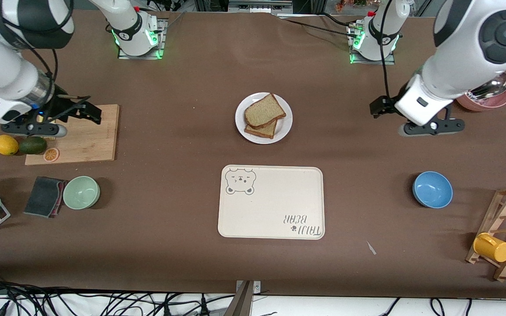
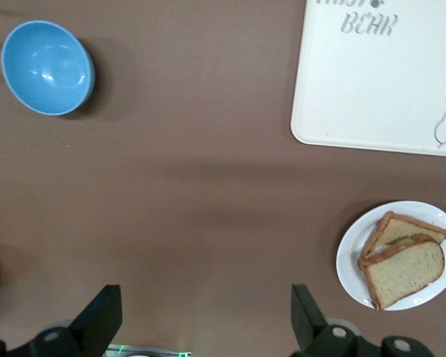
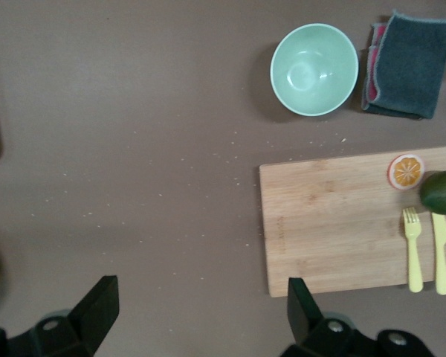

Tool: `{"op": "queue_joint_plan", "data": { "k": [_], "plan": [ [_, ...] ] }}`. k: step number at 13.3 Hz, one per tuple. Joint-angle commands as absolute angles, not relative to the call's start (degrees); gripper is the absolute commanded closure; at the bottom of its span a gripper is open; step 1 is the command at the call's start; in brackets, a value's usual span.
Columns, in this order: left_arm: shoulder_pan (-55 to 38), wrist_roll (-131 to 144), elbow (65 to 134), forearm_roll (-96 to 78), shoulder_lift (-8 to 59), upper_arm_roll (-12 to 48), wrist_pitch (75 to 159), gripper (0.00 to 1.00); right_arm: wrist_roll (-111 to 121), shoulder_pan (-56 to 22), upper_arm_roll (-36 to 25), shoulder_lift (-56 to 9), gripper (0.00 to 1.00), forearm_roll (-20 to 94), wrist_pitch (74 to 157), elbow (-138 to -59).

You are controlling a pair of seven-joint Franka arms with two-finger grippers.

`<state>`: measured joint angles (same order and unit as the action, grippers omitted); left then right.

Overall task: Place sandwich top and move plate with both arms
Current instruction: 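Withdraw the right gripper to the cutting board while the left gripper lowers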

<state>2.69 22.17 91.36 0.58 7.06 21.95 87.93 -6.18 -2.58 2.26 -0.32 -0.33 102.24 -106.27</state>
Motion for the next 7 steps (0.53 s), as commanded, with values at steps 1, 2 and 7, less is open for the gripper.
{"op": "queue_joint_plan", "data": {
  "k": [1,2,7],
  "plan": [
    [0.4,22.2,92.6,2.9,6.3,22.2,88.3,0.0,-2.7,-1.4,1.8,0.2,0.0,0.9,100.6,-105.6],
    [0.4,22.3,92.6,2.9,6.3,22.2,88.2,0.0,-2.8,-1.4,1.6,0.1,0.0,0.9,100.1,-104.9],
    [0.6,22.5,96.0,3.3,9.0,22.1,90.0,0.0,-2.3,-0.5,0.8,-2.6,0.0,0.3,91.5,-96.1]
  ]
}}
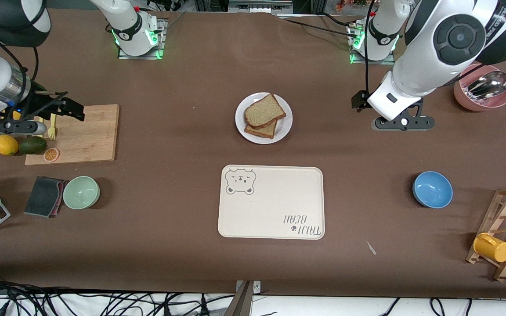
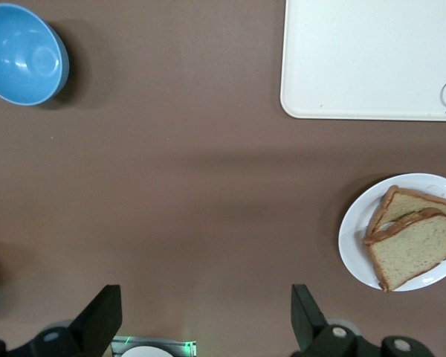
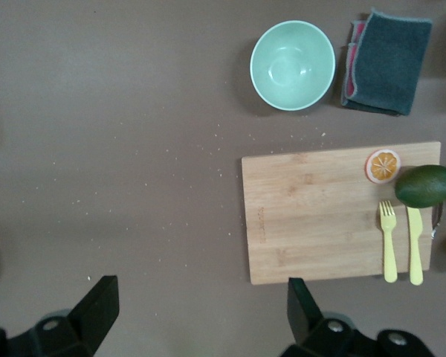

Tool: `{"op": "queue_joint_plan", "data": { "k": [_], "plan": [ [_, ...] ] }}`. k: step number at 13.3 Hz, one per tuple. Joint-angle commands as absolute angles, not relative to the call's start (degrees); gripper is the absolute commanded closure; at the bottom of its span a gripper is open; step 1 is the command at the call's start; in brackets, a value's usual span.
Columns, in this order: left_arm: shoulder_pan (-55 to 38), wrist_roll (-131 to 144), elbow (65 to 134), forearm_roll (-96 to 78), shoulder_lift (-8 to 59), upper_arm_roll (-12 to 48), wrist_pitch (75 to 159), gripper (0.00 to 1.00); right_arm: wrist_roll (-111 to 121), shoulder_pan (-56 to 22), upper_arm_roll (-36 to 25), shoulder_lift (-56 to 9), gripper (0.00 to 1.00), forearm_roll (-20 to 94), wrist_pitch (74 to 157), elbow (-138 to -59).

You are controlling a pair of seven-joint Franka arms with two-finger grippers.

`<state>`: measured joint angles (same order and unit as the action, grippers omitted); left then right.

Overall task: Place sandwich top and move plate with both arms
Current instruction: 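Reach the left gripper toward the white plate rim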

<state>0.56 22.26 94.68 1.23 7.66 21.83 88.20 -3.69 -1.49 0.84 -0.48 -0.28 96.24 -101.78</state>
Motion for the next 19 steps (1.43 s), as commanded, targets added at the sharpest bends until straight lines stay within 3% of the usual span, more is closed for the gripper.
{"op": "queue_joint_plan", "data": {
  "k": [1,7,12,19],
  "plan": [
    [0.6,22.5,97.0,2.8,9.7,22.1,92.2,0.0,-2.3,0.1,0.9,-2.6,0.0,0.2,91.4,-95.9],
    [0.5,21.6,110.8,-3.8,11.0,22.2,111.2,0.0,-2.3,0.1,0.1,0.3,0.0,0.6,96.8,-100.5],
    [-0.3,13.5,122.2,-16.1,14.5,22.1,129.7,0.0,-2.3,0.1,0.2,0.4,0.0,-0.1,96.2,-101.2],
    [-1.6,-7.7,125.4,-45.4,20.6,21.3,132.4,0.0,-2.4,0.1,0.7,0.4,0.0,0.0,96.9,-101.8]
  ]
}}
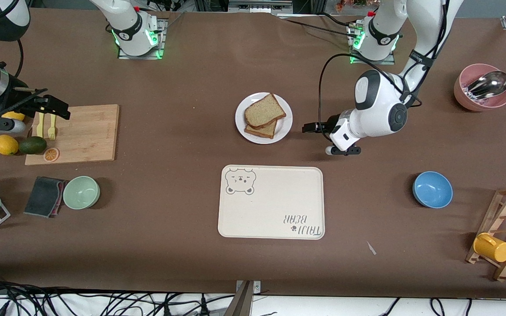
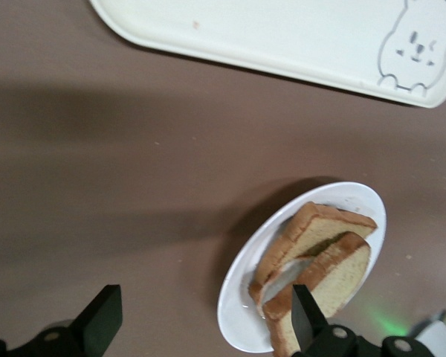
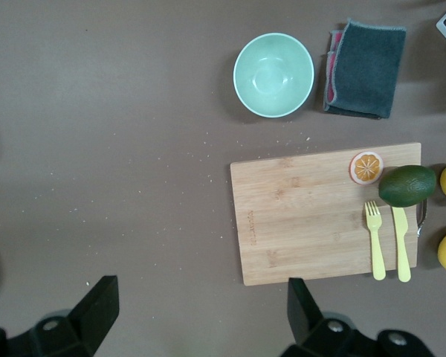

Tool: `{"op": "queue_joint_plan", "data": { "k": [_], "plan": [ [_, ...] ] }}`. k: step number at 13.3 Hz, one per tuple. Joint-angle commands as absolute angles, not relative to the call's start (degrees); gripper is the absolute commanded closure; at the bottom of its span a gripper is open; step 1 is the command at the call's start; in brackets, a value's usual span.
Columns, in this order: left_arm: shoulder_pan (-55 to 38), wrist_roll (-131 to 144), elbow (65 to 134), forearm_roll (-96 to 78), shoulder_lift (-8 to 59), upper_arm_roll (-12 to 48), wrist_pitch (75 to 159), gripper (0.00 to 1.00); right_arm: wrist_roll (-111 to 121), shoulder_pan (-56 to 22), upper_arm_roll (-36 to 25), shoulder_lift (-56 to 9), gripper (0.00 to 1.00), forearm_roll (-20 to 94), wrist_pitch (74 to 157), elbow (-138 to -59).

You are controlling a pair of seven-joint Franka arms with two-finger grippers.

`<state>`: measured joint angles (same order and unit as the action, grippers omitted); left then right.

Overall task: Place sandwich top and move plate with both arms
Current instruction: 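Reach the left gripper toward the white plate rim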

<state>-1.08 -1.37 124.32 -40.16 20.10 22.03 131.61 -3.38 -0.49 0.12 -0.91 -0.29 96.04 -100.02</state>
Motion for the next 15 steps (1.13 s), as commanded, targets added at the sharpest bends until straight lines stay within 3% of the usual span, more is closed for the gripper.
{"op": "queue_joint_plan", "data": {
  "k": [1,4,10,15],
  "plan": [
    [-1.6,-12.3,126.0,-49.2,21.0,21.0,132.4,0.0,-2.2,0.1,0.7,0.2,0.0,-0.1,96.3,-101.7],
    [-2.3,-20.0,127.1,-56.8,22.1,21.0,132.4,0.06,-2.1,0.1,0.7,0.6,0.0,0.1,96.3,-101.7],
    [-4.6,-28.9,128.6,-67.1,25.1,20.9,133.1,0.07,-1.0,0.1,0.7,0.4,0.0,-0.1,95.9,-101.6],
    [-6.2,-31.4,128.5,-68.6,27.3,21.0,136.8,0.18,-1.0,0.1,0.7,0.3,0.0,0.0,95.9,-101.4]
  ]
}}
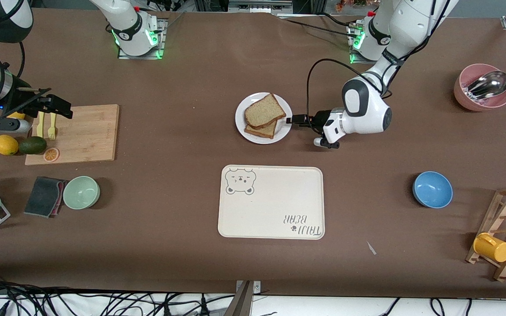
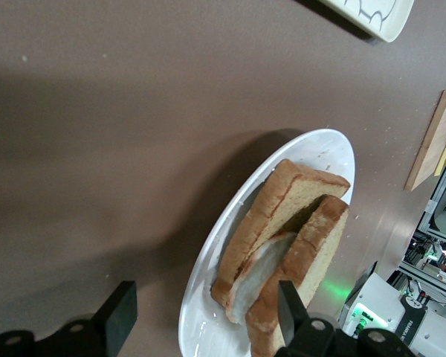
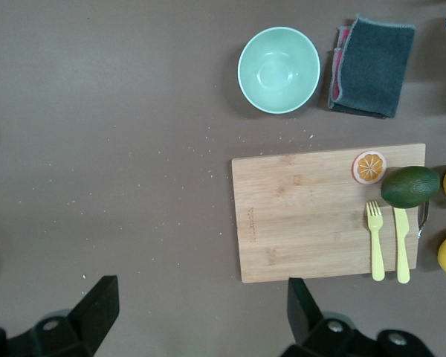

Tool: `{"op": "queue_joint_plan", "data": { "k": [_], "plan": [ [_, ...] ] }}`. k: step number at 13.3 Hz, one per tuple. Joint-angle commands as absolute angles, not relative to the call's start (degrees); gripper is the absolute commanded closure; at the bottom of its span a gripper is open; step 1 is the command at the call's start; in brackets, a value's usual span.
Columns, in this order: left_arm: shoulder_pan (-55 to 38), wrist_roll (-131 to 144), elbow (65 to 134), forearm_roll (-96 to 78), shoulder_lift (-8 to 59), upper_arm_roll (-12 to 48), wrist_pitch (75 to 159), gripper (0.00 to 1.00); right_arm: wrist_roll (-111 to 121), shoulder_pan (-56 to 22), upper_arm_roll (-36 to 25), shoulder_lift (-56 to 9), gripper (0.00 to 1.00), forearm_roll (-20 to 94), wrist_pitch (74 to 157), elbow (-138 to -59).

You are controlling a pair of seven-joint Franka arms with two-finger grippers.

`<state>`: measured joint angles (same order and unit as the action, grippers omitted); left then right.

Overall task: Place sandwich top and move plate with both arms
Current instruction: 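Reach the left gripper toward the white plate rim, then close the left gripper on the plate rim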

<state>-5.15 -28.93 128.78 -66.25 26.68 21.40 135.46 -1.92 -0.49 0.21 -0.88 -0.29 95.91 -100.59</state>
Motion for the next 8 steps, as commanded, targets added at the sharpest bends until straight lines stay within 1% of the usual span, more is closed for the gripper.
{"op": "queue_joint_plan", "data": {
  "k": [1,2,3,8],
  "plan": [
    [-6.4,-31.4,128.4,-68.6,27.6,21.0,137.7,0.23,-1.0,0.1,0.7,0.3,0.0,0.0,95.6,-101.4],
    [-7.1,-31.3,128.3,-68.6,28.0,21.0,138.5,0.3,-1.0,0.1,0.7,0.3,0.0,0.0,95.5,-101.4],
    [-7.4,-31.4,128.3,-69.6,28.5,21.0,139.4,0.34,-1.0,0.1,0.7,0.2,0.0,0.0,95.5,-101.4],
    [-8.8,-31.4,128.1,-71.0,29.4,21.0,140.5,0.34,-1.0,0.1,0.7,0.3,0.0,-0.1,94.2,-100.3]
  ]
}}
